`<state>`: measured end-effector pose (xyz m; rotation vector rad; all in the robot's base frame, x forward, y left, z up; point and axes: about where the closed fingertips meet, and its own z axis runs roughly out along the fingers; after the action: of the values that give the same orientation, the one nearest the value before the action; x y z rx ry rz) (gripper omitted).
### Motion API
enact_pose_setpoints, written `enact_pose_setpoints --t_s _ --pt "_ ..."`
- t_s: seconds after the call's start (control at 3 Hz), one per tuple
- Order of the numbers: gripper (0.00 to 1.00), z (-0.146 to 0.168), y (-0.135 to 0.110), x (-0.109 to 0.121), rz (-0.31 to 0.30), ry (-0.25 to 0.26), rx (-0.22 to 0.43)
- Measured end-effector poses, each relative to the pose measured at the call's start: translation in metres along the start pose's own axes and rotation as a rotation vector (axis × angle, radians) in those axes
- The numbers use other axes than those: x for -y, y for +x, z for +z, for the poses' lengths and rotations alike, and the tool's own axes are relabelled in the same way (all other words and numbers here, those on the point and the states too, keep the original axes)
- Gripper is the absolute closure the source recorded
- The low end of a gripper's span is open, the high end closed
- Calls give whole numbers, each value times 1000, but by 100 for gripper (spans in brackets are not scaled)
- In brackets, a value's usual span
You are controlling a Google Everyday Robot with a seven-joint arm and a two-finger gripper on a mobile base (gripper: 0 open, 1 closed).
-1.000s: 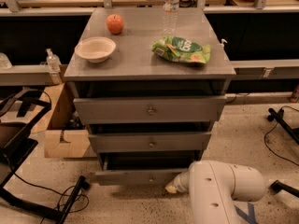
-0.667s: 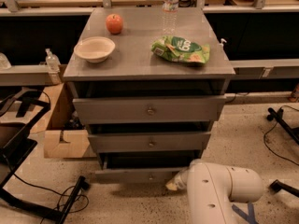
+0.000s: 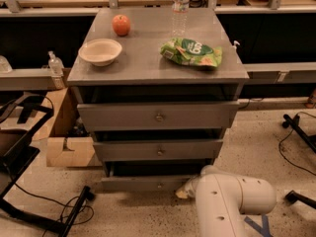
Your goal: Close bottom drawer
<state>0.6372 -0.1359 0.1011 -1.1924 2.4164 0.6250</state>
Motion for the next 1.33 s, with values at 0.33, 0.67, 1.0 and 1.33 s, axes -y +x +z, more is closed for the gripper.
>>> enact_pose_setpoints --t_s 0.33,0.67,1.0,1.33 --pt "100 1 -3 3 2 -4 0" --pt "100 1 -16 19 -3 -1 6" --pt "100 1 -17 21 -4 0 7" --pt "100 1 -29 35 -9 3 12"
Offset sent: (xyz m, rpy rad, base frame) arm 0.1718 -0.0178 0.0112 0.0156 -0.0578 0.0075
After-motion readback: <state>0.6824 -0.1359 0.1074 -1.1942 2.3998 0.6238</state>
